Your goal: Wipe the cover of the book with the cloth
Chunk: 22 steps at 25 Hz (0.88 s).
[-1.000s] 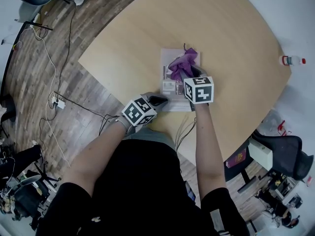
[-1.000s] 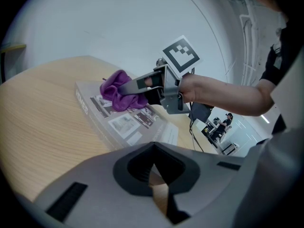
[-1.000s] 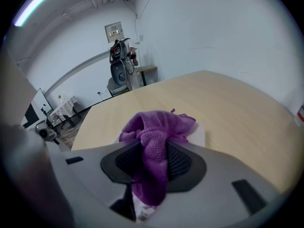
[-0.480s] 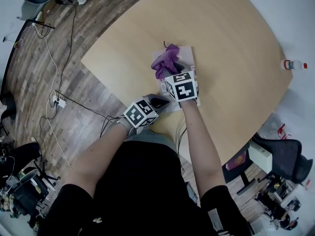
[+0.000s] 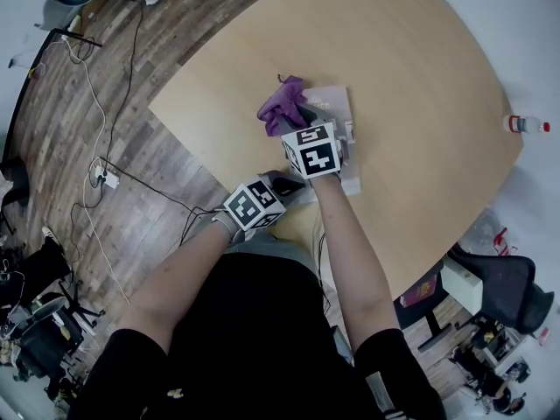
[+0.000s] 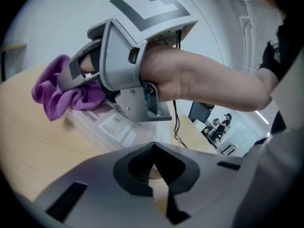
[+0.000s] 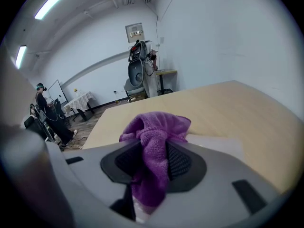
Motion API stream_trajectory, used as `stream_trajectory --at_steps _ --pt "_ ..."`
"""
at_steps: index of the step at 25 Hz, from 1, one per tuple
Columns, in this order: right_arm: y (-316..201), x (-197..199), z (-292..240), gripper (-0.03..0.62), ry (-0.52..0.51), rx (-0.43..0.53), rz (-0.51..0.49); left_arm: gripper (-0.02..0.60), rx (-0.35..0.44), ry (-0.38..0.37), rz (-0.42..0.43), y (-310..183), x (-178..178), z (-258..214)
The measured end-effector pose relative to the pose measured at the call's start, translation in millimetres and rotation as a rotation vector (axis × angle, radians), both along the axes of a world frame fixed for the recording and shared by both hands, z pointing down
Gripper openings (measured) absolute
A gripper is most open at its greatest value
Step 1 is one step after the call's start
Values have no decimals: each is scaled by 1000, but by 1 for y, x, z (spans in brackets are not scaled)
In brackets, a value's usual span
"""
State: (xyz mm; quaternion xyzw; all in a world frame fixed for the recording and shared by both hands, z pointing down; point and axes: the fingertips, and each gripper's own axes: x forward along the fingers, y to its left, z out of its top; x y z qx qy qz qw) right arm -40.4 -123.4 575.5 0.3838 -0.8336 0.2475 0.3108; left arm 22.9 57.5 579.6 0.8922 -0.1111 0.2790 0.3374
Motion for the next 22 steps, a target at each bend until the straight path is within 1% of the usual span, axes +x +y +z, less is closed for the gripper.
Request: stream_trajectory --at_steps 6,9,18,22 --pt "-16 11 -1 147 -6 27 19 17 -6 2 -4 1 2 0" --pt "-23 23 -2 147 -3 36 44 17 -4 1 -7 1 1 0" --pt "-41 88 -4 149 21 48 171 17 1 2 -10 0 0 0" --pt "-41 117 -4 149 9 42 246 17 2 2 -8 1 1 1"
